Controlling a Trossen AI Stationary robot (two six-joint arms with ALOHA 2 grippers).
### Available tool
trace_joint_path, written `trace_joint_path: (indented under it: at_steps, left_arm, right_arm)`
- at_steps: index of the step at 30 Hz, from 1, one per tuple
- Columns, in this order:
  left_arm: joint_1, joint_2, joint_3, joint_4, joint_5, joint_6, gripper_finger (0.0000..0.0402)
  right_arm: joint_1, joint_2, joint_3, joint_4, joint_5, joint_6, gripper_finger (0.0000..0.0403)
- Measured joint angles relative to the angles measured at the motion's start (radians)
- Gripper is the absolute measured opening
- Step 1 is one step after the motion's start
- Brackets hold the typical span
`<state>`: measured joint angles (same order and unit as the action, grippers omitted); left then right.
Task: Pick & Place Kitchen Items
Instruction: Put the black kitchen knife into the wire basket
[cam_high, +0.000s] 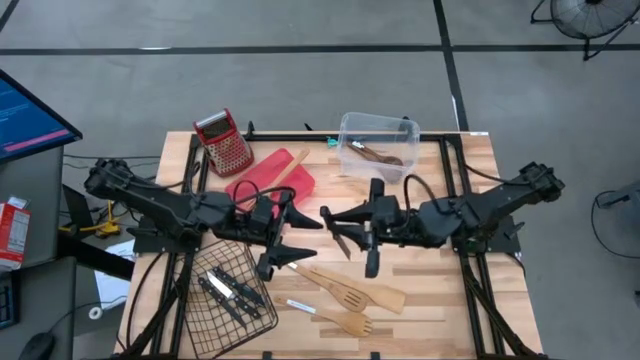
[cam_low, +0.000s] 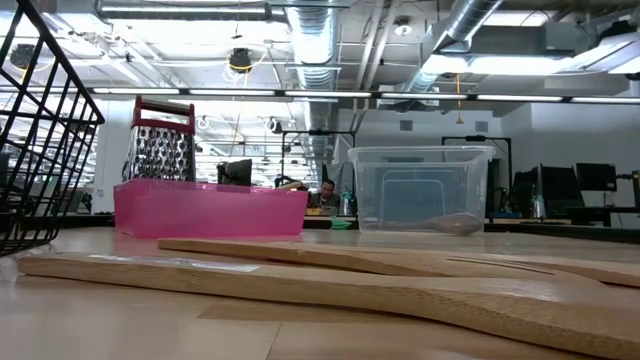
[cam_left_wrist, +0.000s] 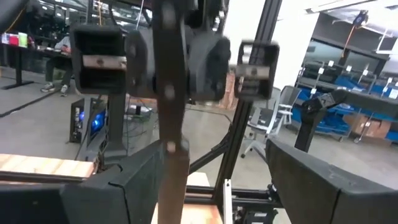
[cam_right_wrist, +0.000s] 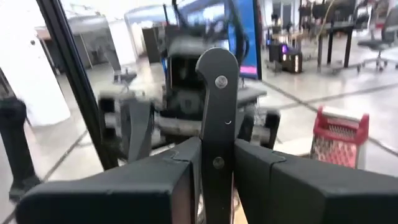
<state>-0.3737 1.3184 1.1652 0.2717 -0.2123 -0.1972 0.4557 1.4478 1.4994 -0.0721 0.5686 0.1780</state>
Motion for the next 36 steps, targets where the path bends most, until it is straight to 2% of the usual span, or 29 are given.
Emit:
trace_joint_path:
  at_steps: [10,15,36]
  left_arm:
    - [0.033,-0.001,0.0,0.027,0.016,0.028,0.0263]
    - [0.039,-0.001,0.0,0.033,0.043,0.025,0.0263]
    - [0.036,-0.001,0.0,0.046,0.06,-0.003,0.0263]
  right_arm:
    - [0.003,0.001,0.001,0.115,-0.057,-0.055,0.0066]
    - [0.001,0.039,0.001,0.205,-0.128,-0.05,0.0066]
    - [-0.057,0.066,0.001,0.251,-0.182,-0.057,0.0066]
